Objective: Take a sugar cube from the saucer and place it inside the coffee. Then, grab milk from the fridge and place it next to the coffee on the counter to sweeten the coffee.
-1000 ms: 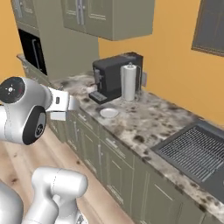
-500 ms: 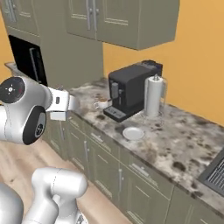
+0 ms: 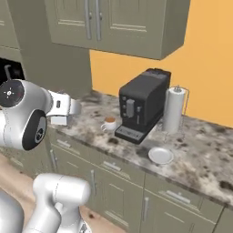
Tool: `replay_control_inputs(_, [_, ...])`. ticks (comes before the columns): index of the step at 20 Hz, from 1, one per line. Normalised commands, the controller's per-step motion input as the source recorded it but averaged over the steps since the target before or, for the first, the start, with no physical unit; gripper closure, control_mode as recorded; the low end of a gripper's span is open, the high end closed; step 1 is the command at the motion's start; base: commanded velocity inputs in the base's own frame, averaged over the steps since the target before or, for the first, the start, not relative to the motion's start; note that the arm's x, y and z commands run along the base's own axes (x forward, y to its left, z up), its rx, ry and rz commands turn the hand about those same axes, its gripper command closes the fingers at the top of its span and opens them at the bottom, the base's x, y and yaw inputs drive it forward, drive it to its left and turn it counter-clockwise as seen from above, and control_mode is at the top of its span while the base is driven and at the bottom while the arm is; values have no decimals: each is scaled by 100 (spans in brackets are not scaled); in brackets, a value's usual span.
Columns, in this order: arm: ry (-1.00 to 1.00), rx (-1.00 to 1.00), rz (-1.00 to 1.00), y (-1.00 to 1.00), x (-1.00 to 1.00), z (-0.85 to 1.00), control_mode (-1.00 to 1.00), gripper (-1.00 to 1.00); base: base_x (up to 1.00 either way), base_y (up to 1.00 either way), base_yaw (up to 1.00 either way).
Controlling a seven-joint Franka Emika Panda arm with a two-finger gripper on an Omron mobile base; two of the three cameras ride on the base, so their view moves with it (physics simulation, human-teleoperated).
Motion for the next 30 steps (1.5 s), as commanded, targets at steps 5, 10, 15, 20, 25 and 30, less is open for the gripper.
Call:
replay_control_inputs(5, [0, 0, 0, 0, 0, 0, 100, 100, 53, 47, -54])
replay_control_inputs(10, [0, 0, 0, 0, 0, 0, 100, 100, 2, 2, -33])
replay_control_inputs(15, [0, 0, 0, 0, 0, 0, 100, 100, 2, 17, -35])
replay_control_inputs(20, [0, 0, 0, 0, 0, 0, 100, 100, 8, 36, -25])
replay_control_inputs(25, [-1, 0, -8, 68, 1, -21, -100, 100, 0, 9, -1])
replay_control_inputs(30, [0, 0, -16, 98, 18, -41, -100, 100, 0, 0, 0])
